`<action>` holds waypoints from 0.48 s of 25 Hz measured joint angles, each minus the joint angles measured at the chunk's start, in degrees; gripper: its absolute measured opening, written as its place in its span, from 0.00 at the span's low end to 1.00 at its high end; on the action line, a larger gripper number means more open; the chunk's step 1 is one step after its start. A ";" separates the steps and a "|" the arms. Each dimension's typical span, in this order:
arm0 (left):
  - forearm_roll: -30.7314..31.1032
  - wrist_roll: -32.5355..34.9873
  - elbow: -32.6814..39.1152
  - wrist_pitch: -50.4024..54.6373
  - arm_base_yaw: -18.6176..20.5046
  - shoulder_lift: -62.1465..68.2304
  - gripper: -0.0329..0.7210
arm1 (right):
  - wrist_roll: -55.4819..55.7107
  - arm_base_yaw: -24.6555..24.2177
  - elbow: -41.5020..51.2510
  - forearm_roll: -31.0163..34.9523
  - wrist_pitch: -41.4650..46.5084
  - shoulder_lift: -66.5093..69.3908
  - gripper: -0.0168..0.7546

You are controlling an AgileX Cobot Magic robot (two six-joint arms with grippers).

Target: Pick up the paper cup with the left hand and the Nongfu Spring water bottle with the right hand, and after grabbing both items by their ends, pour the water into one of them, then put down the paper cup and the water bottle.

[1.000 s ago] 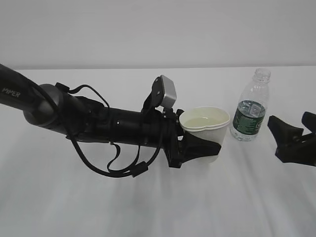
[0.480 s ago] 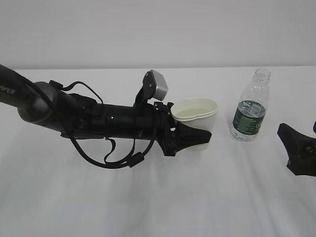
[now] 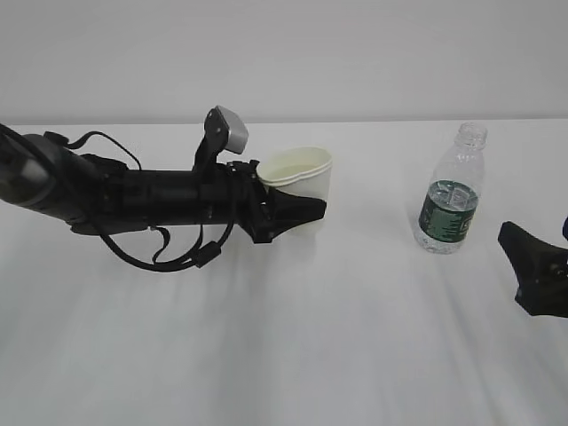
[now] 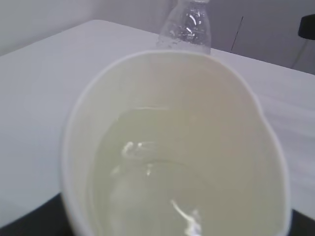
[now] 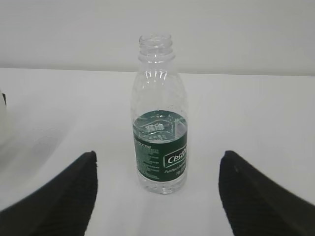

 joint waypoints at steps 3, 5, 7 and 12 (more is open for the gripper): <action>-0.24 1.13 0.00 0.00 0.47 0.00 0.61 | 0.00 0.00 0.00 -0.11 0.00 0.00 0.77; -0.80 1.73 0.00 0.22 0.82 0.00 0.61 | 0.00 0.00 0.00 -0.11 0.00 0.00 0.77; -2.14 2.42 0.48 0.34 1.17 0.00 0.61 | 0.00 0.00 0.00 -0.24 0.00 0.00 0.77; -6.54 5.57 3.09 0.34 2.66 0.00 0.61 | 0.00 0.00 0.00 -0.33 0.00 0.00 0.77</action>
